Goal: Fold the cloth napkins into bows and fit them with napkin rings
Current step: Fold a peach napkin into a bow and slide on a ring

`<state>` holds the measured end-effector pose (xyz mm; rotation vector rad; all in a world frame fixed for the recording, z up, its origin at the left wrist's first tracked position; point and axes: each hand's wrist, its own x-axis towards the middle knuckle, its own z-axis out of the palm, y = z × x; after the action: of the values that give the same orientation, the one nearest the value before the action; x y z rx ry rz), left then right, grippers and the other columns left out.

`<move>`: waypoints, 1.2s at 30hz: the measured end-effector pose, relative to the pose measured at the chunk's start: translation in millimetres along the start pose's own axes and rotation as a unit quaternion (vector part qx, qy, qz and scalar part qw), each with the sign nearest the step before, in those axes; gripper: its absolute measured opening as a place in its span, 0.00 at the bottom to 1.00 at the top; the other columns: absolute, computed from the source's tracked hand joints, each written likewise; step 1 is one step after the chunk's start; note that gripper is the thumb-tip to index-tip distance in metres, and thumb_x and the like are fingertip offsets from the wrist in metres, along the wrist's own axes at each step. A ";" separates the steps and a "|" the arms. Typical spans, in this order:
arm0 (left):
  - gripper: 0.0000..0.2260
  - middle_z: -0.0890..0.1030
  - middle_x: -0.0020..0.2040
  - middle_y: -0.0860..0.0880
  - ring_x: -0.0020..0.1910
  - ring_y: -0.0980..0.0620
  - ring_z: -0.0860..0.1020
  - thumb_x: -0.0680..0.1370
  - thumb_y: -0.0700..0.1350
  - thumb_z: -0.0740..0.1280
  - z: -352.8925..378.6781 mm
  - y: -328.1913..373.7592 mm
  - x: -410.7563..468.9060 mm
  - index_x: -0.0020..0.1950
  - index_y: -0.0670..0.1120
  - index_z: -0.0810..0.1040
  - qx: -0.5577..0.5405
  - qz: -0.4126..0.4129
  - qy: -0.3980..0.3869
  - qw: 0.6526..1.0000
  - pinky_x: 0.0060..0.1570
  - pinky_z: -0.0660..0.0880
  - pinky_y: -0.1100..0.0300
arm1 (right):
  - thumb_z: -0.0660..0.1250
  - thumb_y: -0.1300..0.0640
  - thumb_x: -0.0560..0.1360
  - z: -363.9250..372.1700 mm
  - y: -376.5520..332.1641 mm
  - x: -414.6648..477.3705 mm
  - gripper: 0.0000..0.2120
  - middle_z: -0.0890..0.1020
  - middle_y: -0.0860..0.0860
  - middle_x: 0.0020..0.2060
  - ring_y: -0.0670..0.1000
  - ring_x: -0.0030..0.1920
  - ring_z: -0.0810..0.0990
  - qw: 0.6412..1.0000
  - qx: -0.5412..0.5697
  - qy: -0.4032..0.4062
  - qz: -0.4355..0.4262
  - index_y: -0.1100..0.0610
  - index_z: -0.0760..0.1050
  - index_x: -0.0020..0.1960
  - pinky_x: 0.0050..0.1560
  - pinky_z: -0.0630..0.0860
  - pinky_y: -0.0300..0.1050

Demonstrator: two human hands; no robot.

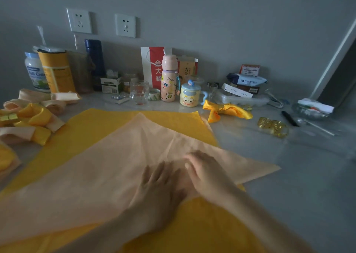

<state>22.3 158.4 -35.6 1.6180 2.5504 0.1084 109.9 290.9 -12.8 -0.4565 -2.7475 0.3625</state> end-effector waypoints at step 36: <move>0.35 0.36 0.77 0.48 0.75 0.53 0.36 0.75 0.64 0.32 -15.5 -179.8 -215.8 0.77 0.46 0.36 -0.026 -0.286 -0.024 0.958 0.72 0.36 0.58 | 0.49 0.39 0.79 46.2 -79.2 -1.1 0.29 0.49 0.46 0.76 0.45 0.76 0.45 0.987 -0.019 -0.159 -0.024 0.49 0.52 0.76 0.73 0.44 0.40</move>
<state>-49.9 -113.4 -29.1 0.7993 2.8270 0.0785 73.1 209.0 -31.6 -0.3680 -3.0727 0.4007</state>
